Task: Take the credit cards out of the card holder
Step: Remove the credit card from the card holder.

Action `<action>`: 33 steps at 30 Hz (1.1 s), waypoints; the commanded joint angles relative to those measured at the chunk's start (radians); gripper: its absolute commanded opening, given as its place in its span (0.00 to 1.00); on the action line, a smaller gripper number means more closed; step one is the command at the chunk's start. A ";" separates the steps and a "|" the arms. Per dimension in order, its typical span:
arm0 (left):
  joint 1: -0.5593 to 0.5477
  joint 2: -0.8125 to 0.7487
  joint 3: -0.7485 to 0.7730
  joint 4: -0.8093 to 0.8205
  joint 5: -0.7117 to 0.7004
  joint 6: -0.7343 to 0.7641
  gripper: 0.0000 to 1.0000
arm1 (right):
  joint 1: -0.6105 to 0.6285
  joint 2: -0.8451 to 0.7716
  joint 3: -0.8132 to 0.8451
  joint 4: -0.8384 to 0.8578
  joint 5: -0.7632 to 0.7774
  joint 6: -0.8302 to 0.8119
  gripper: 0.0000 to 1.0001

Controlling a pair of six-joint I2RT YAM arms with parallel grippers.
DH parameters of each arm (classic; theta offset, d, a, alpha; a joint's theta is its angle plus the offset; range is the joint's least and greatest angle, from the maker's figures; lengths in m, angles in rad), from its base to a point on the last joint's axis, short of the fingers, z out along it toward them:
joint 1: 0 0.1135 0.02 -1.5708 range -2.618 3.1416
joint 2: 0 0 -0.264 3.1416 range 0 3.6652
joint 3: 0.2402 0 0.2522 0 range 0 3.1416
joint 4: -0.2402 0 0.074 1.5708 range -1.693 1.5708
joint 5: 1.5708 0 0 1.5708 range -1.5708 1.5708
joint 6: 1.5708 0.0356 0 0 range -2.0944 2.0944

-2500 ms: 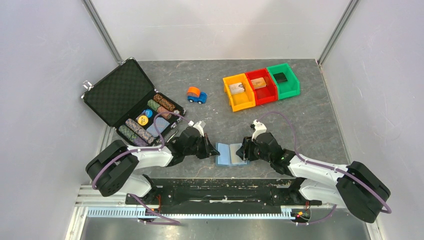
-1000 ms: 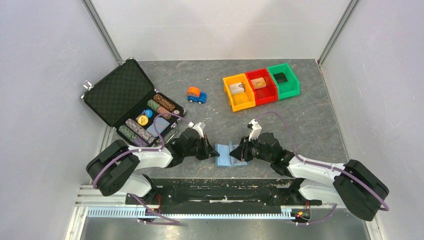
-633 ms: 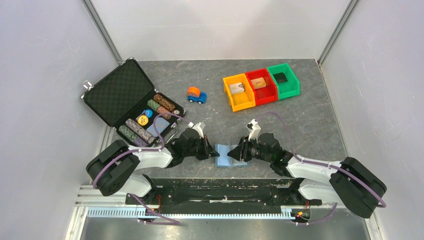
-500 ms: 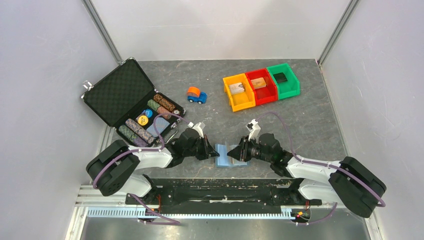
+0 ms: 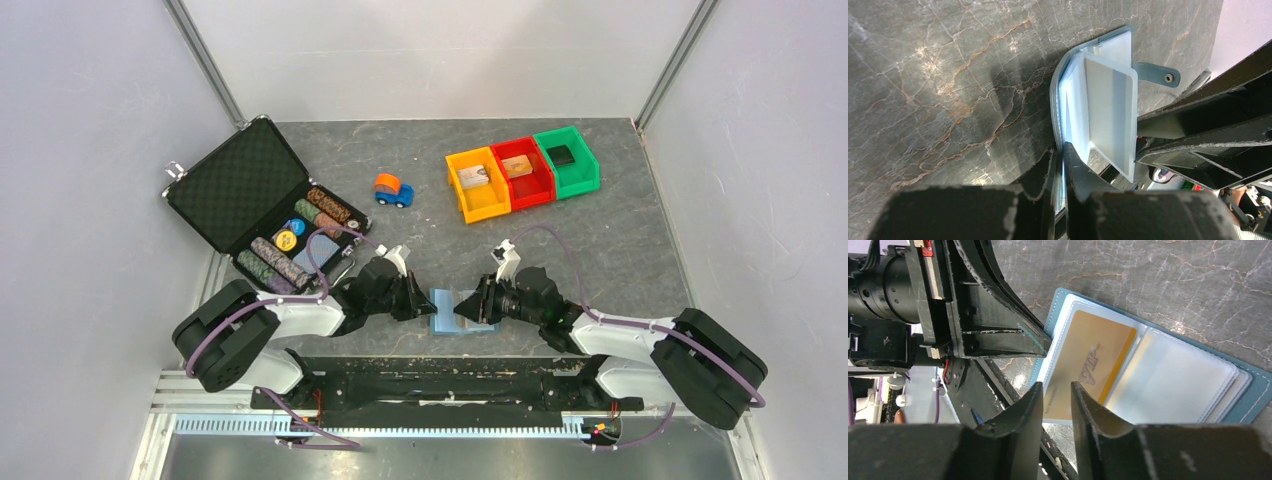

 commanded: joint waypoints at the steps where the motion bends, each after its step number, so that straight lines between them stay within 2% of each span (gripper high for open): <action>1: -0.005 -0.016 -0.012 0.022 -0.001 -0.018 0.17 | 0.003 0.006 0.016 -0.018 0.022 -0.020 0.34; 6: -0.004 -0.033 -0.012 0.009 -0.011 -0.027 0.29 | 0.003 0.005 0.020 -0.030 0.023 -0.032 0.37; 11: -0.004 -0.094 -0.010 -0.059 -0.059 -0.029 0.39 | 0.003 0.014 0.028 -0.032 0.004 -0.043 0.45; 16: -0.004 -0.170 0.005 -0.142 -0.099 -0.011 0.47 | 0.003 0.010 0.033 -0.025 -0.014 -0.044 0.46; 19: -0.004 -0.198 0.017 -0.172 -0.106 0.006 0.48 | 0.003 0.003 0.039 -0.041 0.011 -0.054 0.45; 24: -0.004 -0.209 0.051 -0.178 -0.077 0.037 0.42 | 0.003 0.006 0.061 -0.075 0.035 -0.070 0.43; 30: -0.004 -0.108 0.076 -0.076 0.016 0.053 0.20 | 0.002 0.012 0.089 -0.101 0.051 -0.075 0.43; 33: -0.004 -0.056 0.070 -0.010 0.041 0.042 0.15 | 0.002 0.017 0.094 -0.105 0.053 -0.073 0.43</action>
